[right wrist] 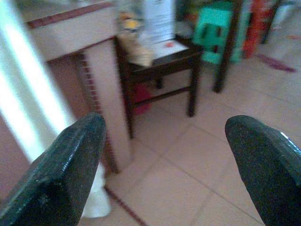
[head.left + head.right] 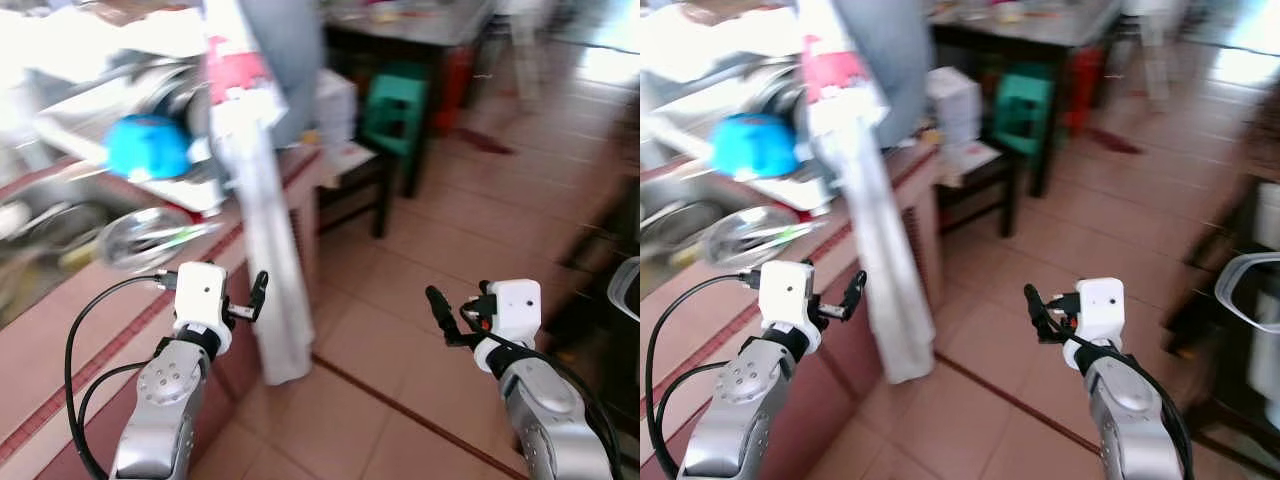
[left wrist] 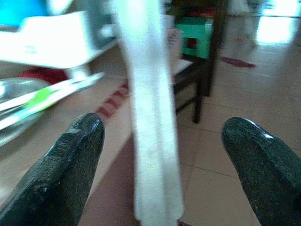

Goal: Kitchen organization

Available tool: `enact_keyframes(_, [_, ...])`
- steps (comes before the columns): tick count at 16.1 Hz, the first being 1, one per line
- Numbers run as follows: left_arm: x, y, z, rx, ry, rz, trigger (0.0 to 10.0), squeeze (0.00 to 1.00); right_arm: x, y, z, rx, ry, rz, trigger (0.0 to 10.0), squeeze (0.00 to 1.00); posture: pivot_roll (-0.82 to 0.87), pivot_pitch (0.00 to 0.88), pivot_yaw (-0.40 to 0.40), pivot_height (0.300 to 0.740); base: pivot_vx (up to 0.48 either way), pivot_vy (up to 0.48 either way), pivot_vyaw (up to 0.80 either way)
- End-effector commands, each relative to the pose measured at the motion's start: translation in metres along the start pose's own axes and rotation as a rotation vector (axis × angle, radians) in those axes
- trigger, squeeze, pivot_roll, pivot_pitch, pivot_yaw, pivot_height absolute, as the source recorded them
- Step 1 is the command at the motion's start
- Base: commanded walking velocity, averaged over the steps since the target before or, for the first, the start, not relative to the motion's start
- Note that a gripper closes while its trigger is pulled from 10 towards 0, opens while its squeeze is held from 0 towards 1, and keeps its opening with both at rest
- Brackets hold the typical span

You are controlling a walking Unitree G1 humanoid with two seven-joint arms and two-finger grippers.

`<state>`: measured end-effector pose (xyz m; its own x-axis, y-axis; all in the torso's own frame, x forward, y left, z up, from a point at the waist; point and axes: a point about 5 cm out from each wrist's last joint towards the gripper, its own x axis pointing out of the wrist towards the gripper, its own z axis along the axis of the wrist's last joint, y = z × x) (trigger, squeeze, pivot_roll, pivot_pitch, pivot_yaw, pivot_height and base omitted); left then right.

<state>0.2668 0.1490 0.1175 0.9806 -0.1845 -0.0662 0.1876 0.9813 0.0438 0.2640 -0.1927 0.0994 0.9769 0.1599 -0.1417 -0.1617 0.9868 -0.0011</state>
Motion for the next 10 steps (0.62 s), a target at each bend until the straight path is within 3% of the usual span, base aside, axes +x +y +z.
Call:
enact_keyframes(1, [0.000,0.003,0.013,0.030,-0.045,0.020,10.0,0.00,0.000,0.009,0.005,-0.001,-0.006,0.021,10.0,0.00,-0.03,0.030,0.070,0.740,0.000,0.000,0.80])
enact_keyframes(3, [-0.002,0.003,0.031,0.091,-0.139,-0.001,10.0,0.00,0.003,0.013,0.008,-0.008,-0.013,0.020,10.0,0.00,-0.04,0.029,0.074,0.740,0.000,0.000,0.80])
enact_keyframes(5, [0.001,0.002,0.031,0.121,-0.136,0.001,10.0,0.00,0.005,0.016,0.013,-0.009,-0.028,0.024,10.0,0.00,-0.04,0.026,0.074,0.740,0.000,0.000,0.80])
enact_keyframes(8, [-0.001,0.002,0.032,0.065,-0.113,0.083,10.0,0.00,0.007,0.019,0.017,-0.009,-0.034,0.037,10.0,0.00,-0.04,0.018,0.071,0.740,0.000,0.000,0.80])
enact_keyframes(9, [-0.001,0.004,0.031,0.108,-0.080,0.074,10.0,0.00,0.009,0.019,0.017,-0.020,-0.031,0.044,10.0,0.00,-0.04,0.013,0.066,0.740,0.000,0.000,0.80])
enact_keyframes(10, [0.000,0.004,0.031,0.085,-0.100,0.046,10.0,0.00,0.010,0.020,0.018,-0.014,-0.032,0.045,10.0,0.00,-0.04,0.009,0.064,0.740,0.000,0.000,0.80])
